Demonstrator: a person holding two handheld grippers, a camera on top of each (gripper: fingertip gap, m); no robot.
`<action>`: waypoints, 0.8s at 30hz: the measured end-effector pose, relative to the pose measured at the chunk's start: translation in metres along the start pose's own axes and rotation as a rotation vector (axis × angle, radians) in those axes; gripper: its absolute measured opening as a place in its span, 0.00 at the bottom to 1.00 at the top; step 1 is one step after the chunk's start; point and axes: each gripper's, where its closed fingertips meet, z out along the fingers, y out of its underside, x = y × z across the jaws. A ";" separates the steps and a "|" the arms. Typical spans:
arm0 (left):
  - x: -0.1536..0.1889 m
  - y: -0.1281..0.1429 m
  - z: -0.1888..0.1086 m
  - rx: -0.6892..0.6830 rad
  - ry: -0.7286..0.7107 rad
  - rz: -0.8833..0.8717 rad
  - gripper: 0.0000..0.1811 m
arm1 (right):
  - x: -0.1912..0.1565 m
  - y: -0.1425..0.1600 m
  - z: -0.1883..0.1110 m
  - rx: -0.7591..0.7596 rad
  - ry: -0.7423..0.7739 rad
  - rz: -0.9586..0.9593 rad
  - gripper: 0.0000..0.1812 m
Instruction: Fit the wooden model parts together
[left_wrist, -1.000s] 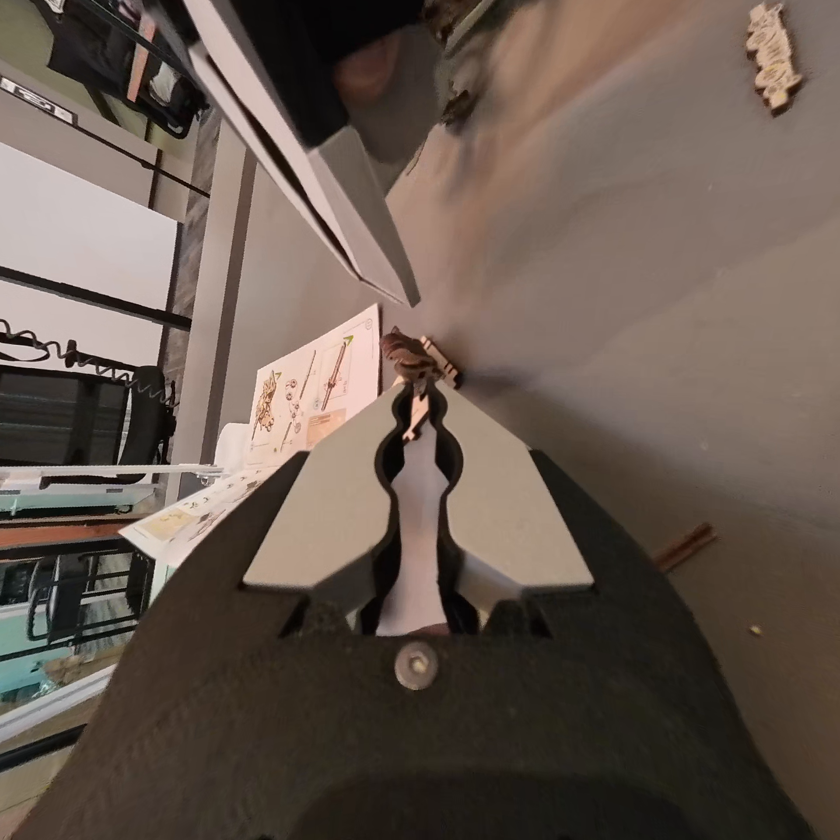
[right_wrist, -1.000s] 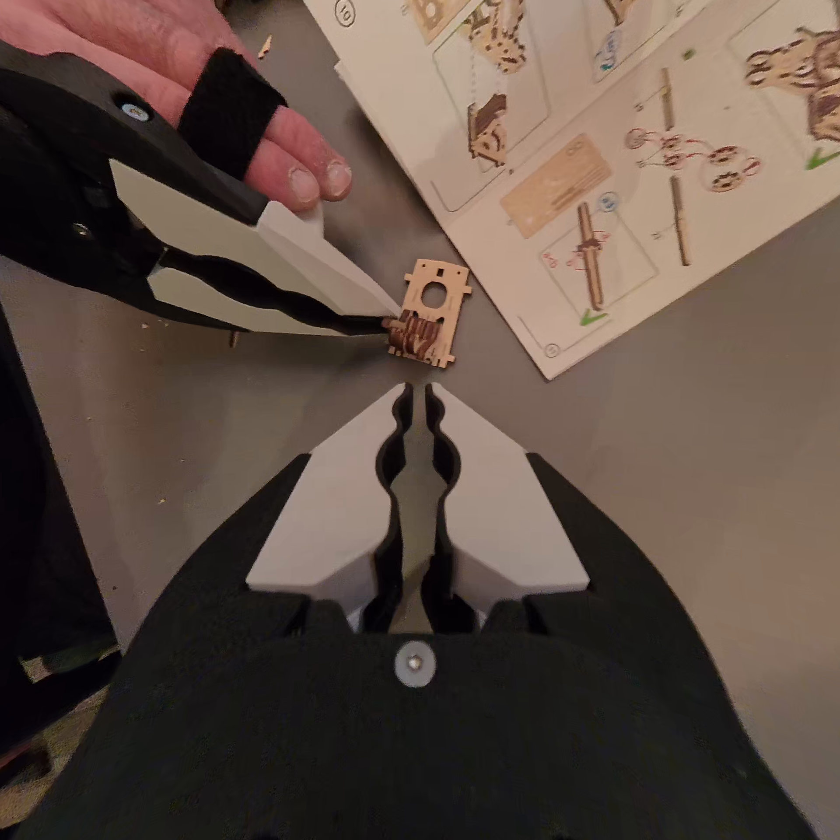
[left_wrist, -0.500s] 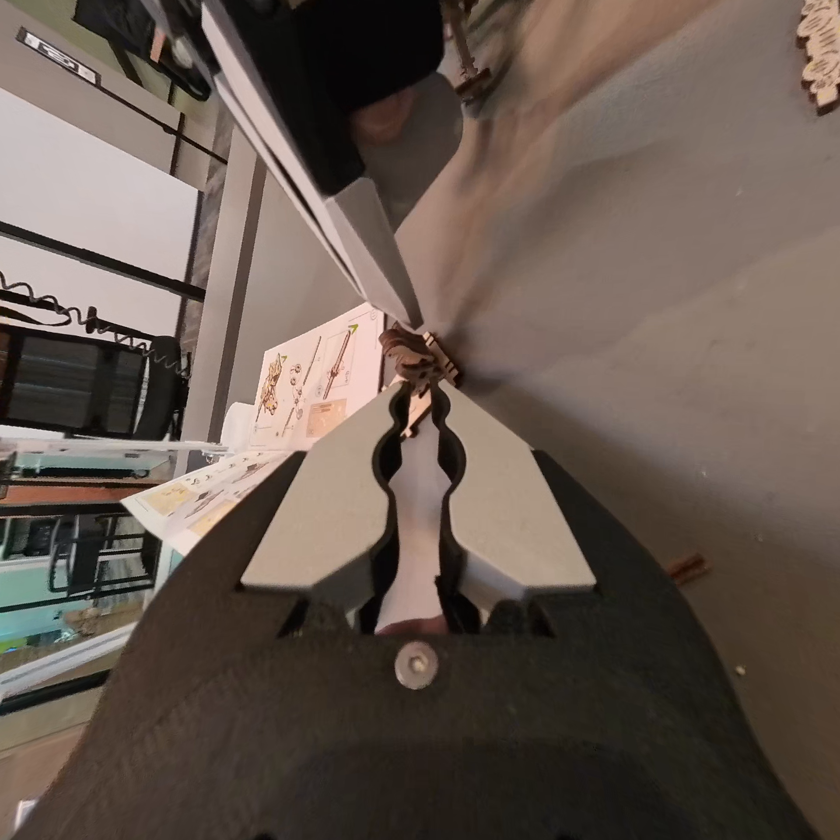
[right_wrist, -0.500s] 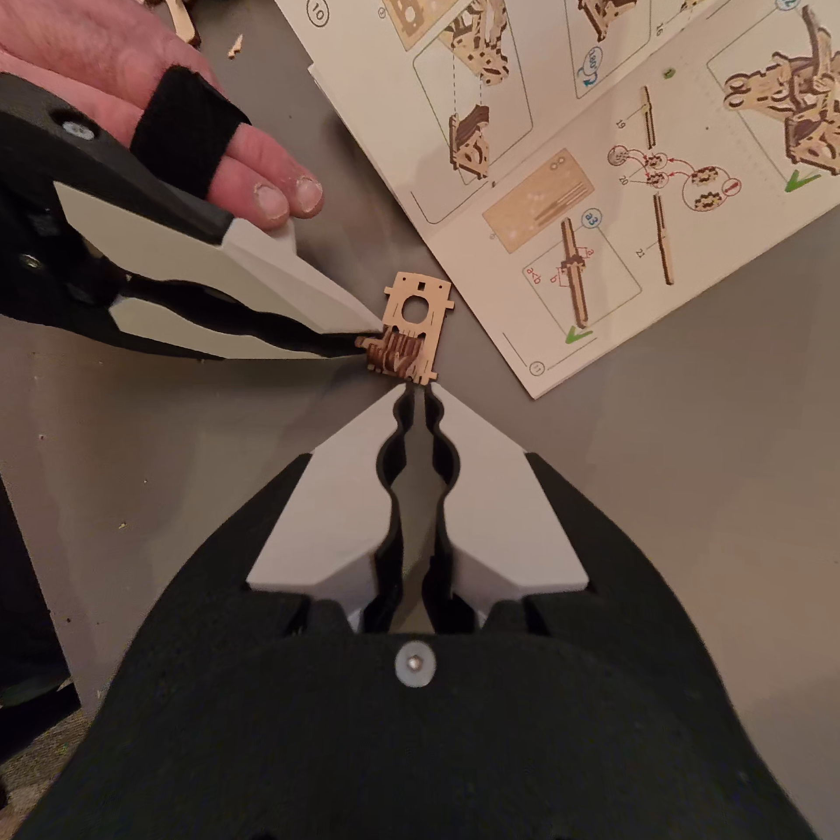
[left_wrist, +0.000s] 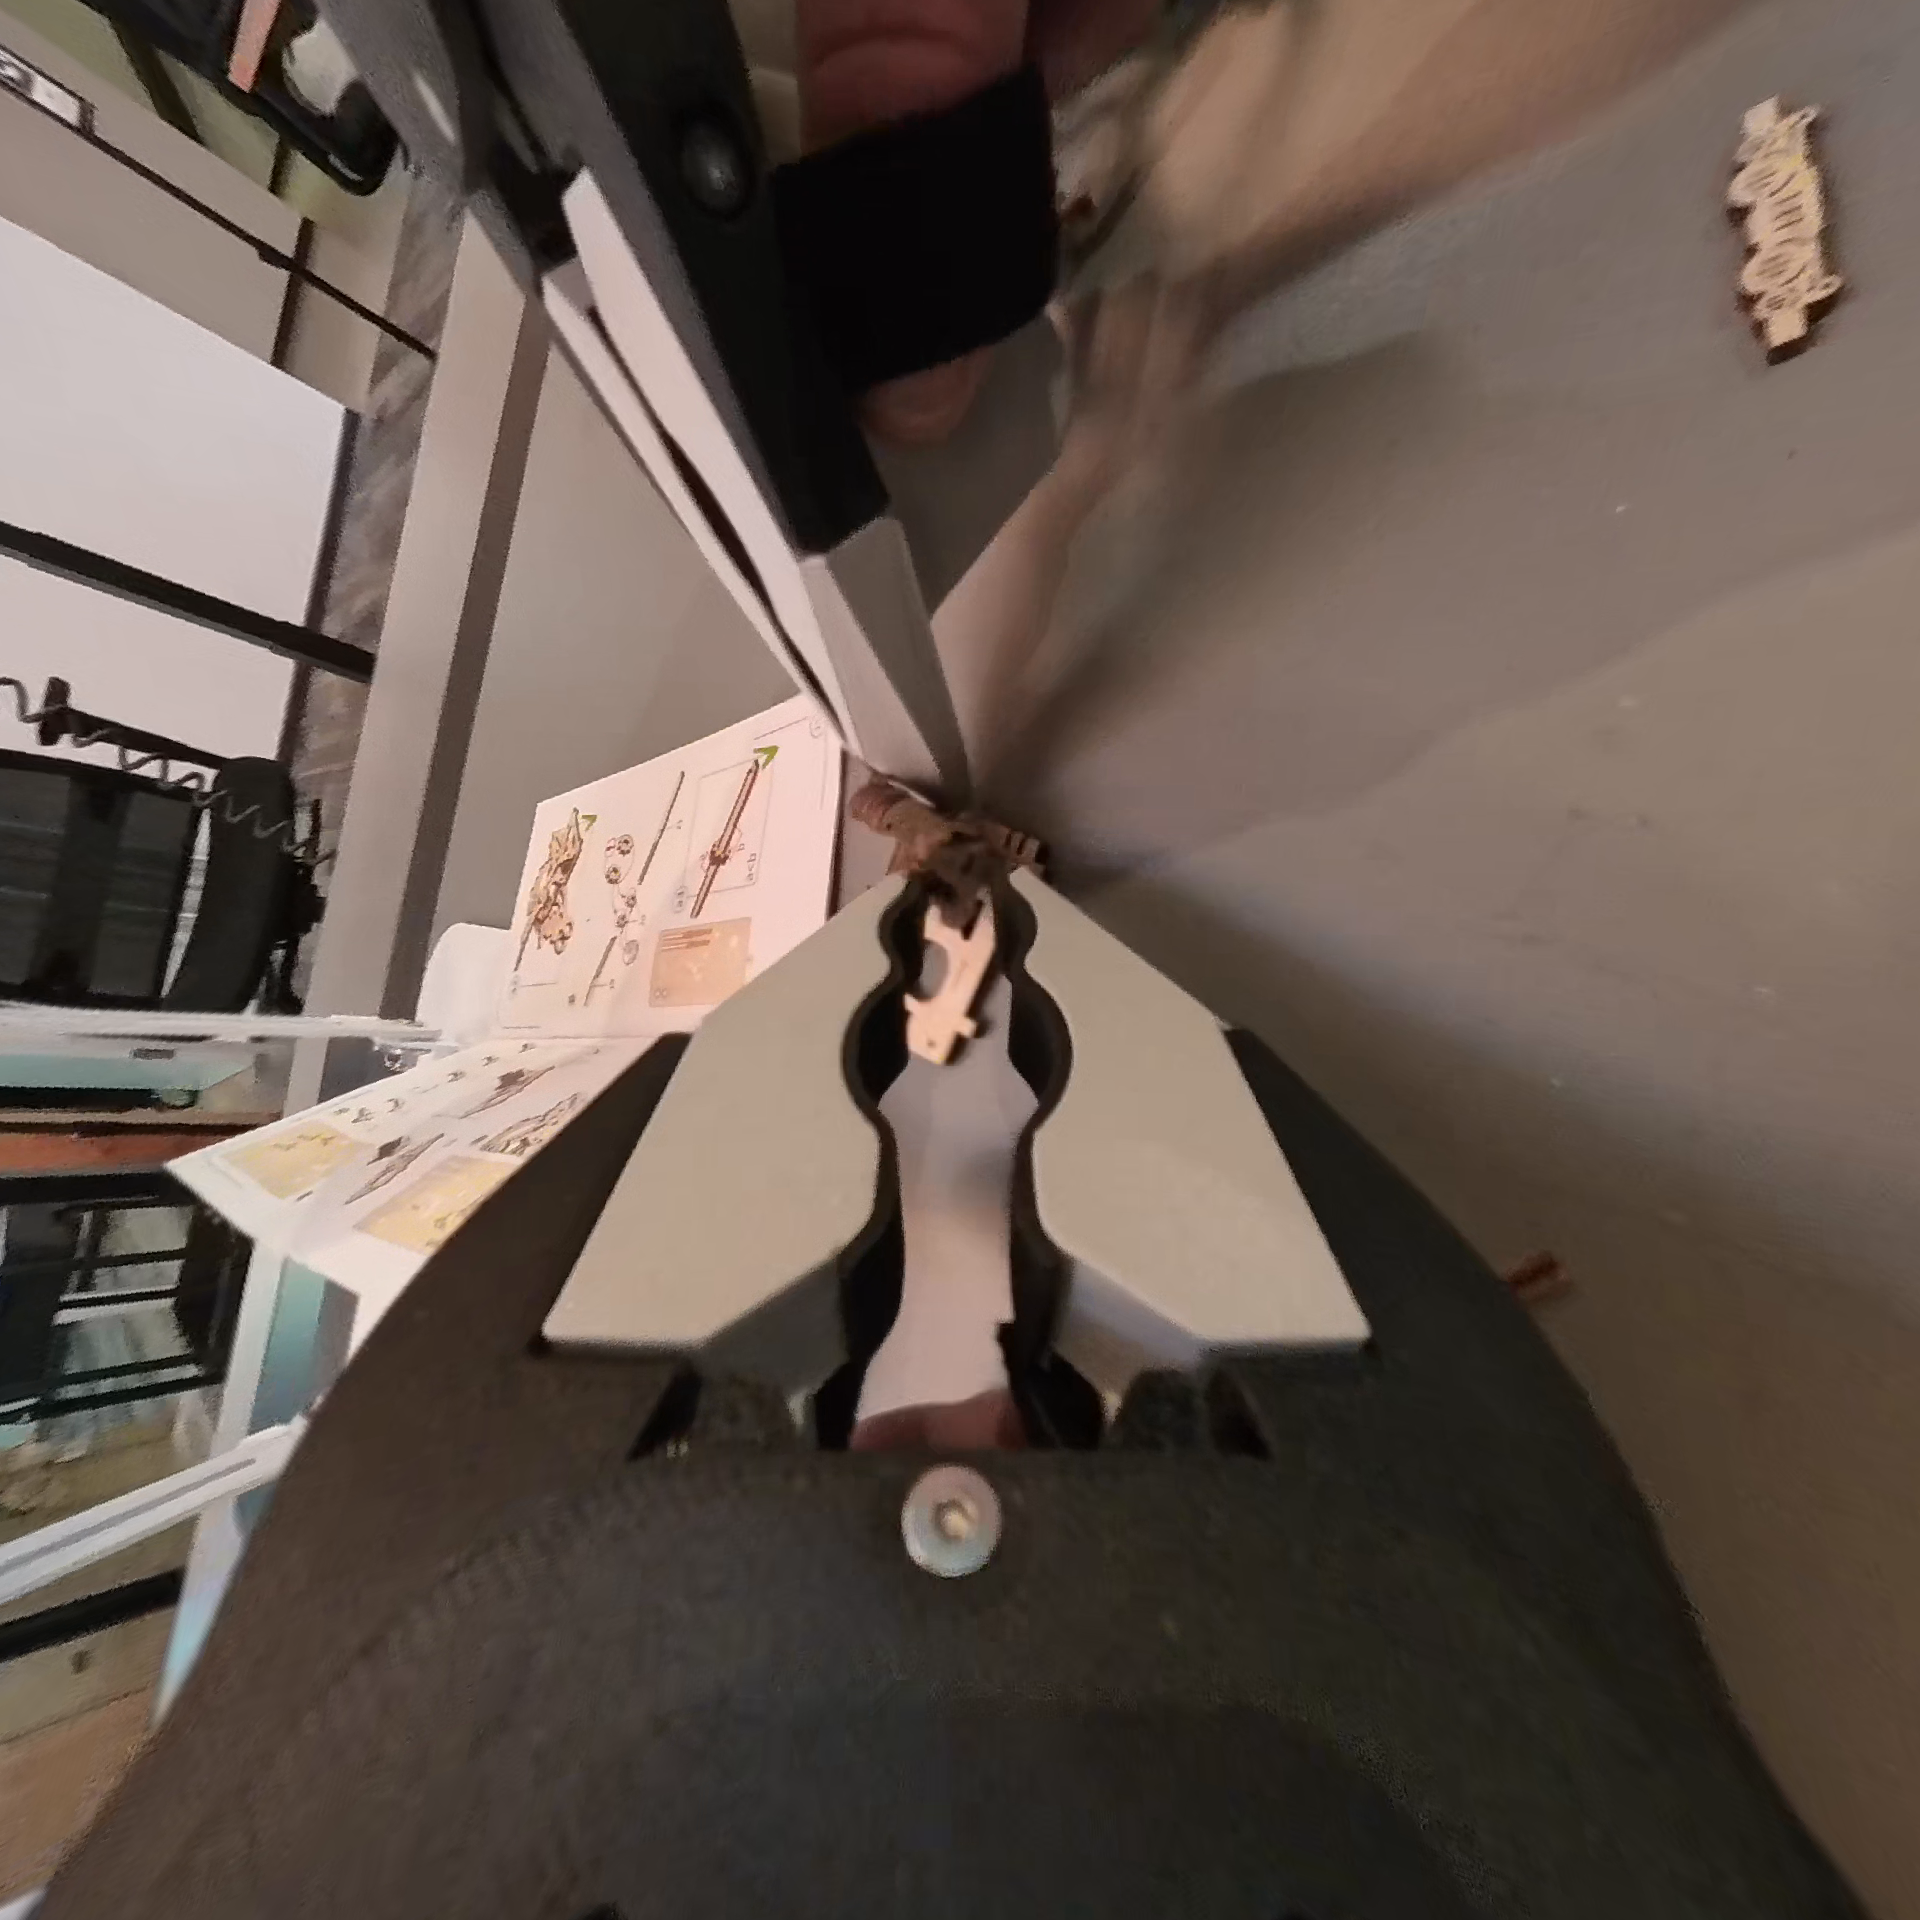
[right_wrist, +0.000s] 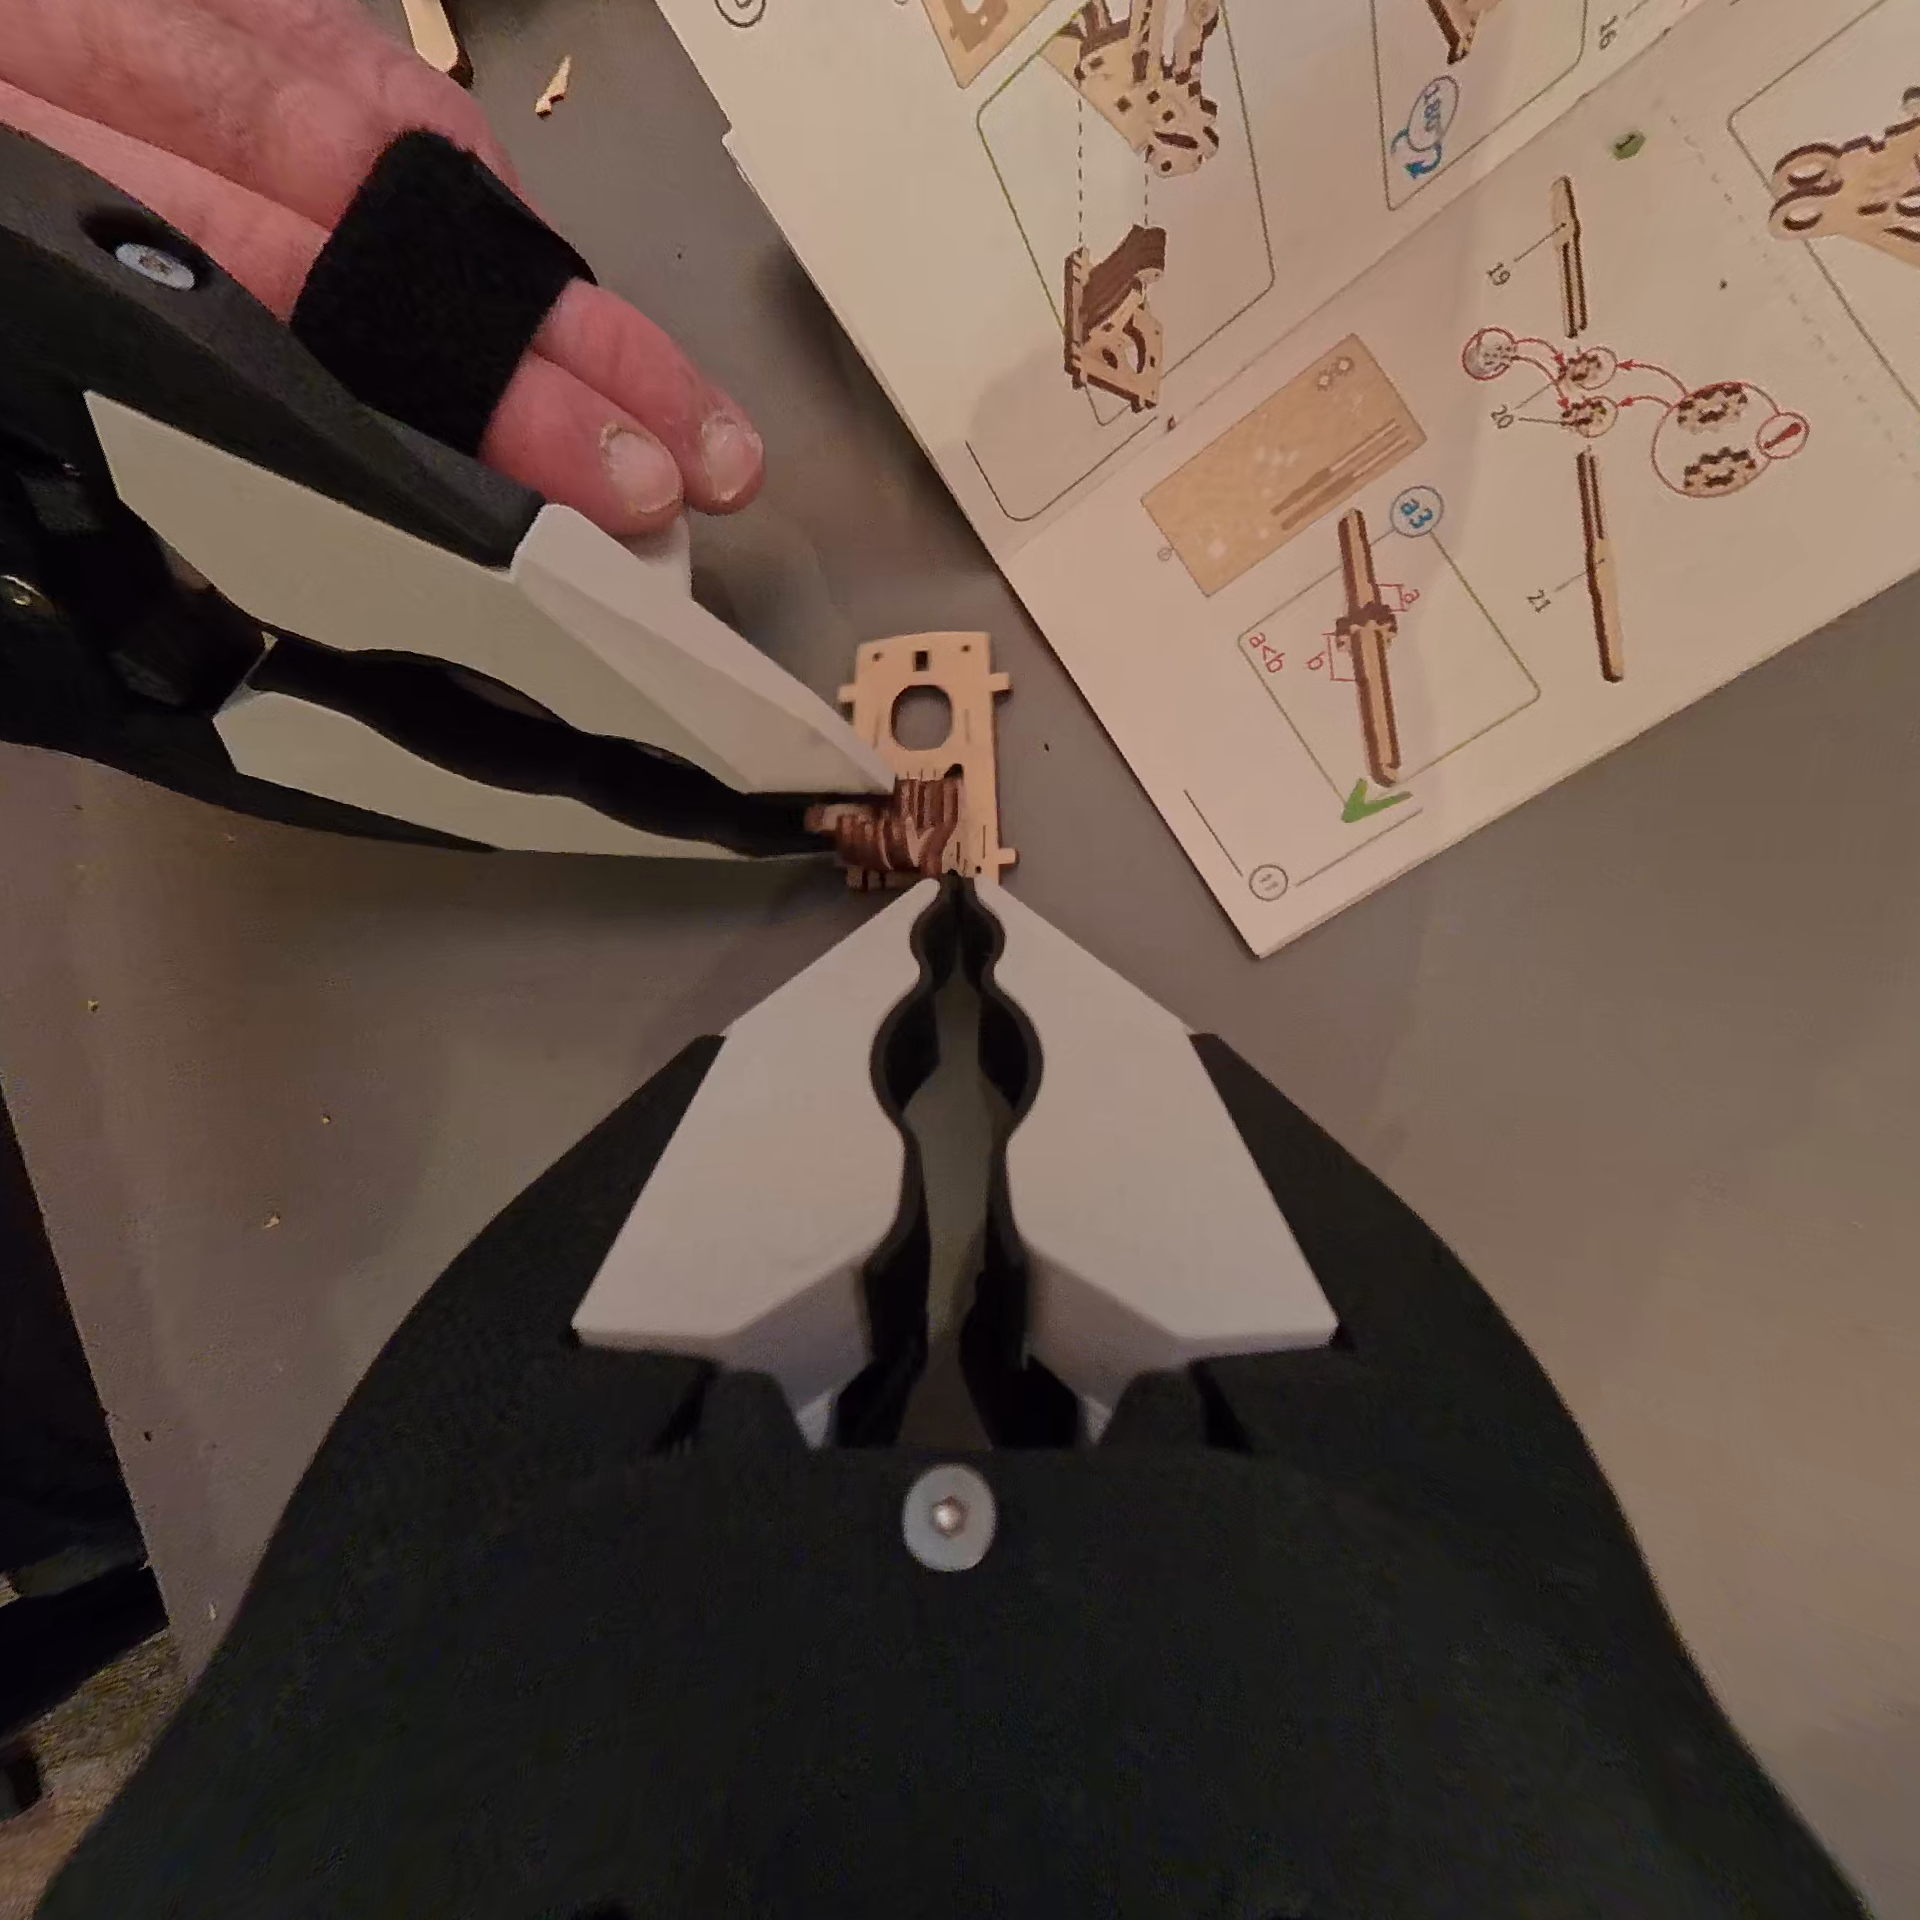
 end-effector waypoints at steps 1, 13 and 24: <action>0.001 -0.001 -0.001 0.006 0.014 -0.015 0.07 | -0.001 -0.001 0.001 0.003 -0.004 -0.001 0.00; -0.002 0.005 -0.013 0.001 -0.001 -0.114 0.12 | -0.007 0.002 0.003 -0.005 -0.028 0.009 0.00; 0.005 0.013 -0.030 -0.043 -0.050 -0.239 0.12 | -0.037 0.001 0.012 -0.022 -0.120 0.000 0.00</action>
